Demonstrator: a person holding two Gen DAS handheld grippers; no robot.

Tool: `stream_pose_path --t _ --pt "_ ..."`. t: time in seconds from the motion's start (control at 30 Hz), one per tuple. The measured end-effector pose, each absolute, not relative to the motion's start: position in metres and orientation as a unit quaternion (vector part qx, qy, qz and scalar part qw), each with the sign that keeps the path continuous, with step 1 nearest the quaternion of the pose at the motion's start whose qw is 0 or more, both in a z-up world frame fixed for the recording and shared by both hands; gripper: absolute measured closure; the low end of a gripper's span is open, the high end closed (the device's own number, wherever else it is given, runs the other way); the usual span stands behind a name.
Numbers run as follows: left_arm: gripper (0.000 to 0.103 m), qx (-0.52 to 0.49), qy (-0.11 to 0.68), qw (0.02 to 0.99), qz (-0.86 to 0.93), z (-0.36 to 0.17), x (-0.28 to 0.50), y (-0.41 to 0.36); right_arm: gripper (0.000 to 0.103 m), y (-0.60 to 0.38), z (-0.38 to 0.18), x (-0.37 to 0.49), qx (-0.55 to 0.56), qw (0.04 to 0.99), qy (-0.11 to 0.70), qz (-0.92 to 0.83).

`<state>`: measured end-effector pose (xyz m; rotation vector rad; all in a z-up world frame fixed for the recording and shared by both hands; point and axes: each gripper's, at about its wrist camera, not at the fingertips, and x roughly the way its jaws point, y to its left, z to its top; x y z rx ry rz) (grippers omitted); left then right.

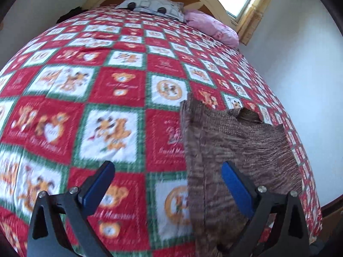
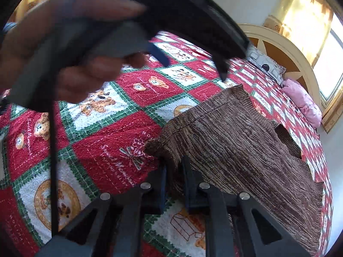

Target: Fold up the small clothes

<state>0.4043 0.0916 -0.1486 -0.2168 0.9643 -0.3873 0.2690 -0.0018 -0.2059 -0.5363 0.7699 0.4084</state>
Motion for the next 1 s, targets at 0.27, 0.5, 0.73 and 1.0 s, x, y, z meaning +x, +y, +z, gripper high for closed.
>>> stream_pose_path --t 0.27,0.5,0.73,1.0 --pt "0.015 -0.057 0.465 0.859 -0.206 -0.168 0.438 0.052 0.091 -0.003 -0.210 0.271 -0.245 0.874 0.369 0.200" --pt "0.046 -0.058 0.455 0.862 -0.217 -0.175 0.451 0.049 0.091 0.000 -0.212 0.266 -0.255 0.874 0.365 0.197" --pt "0.094 -0.102 0.453 0.847 -0.260 -0.173 0.452 0.049 0.096 -0.008 -0.203 0.266 -0.234 0.874 0.372 0.209" --pt "0.095 -0.135 0.445 0.847 -0.258 -0.166 0.450 0.054 0.099 -0.033 -0.175 0.256 -0.207 0.882 0.365 0.215"
